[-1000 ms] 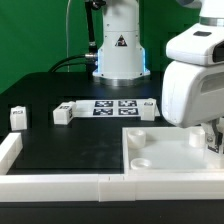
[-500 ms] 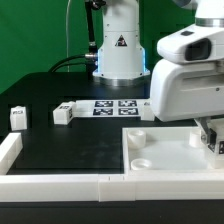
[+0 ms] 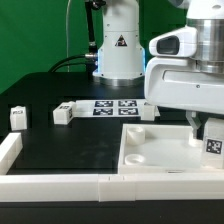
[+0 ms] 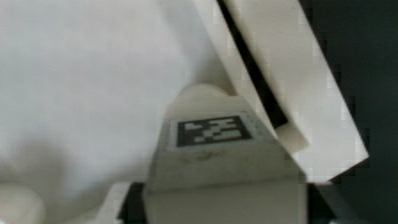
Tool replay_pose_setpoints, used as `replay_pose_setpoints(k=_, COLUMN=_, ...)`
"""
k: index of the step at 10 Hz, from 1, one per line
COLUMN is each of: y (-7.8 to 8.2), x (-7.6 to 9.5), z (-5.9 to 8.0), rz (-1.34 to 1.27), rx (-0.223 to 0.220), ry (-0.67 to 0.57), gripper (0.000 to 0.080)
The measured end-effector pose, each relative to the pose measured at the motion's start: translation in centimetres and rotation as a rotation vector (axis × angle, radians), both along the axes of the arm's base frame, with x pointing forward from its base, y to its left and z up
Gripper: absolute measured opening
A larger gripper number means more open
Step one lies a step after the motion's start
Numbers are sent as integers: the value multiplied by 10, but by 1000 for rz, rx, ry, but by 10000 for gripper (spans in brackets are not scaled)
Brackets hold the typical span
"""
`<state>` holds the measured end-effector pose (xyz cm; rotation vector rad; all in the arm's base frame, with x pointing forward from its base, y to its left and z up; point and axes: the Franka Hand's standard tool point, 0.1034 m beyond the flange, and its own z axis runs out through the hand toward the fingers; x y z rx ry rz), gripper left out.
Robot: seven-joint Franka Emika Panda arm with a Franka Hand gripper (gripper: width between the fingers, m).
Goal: Assemble one leg
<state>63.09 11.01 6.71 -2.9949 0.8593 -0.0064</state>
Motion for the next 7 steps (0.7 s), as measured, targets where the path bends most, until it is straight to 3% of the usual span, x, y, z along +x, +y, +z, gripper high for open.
replay_pose_setpoints(k=4, y=-12, x=-1, z=0, rz=-200, rx=-39, ry=10, gripper=320)
replay_pose_setpoints(k=5, y=-12, x=-1, z=0, rz=-200, rx=-39, ry=10, gripper=514)
replay_pose_setpoints(k=6, y=-12, x=-1, z=0, rz=-200, rx=-39, ry=10, gripper=514)
replay_pose_setpoints(k=7, y=-12, x=-1, z=0, rz=-199, rx=-39, ry=11, gripper=625)
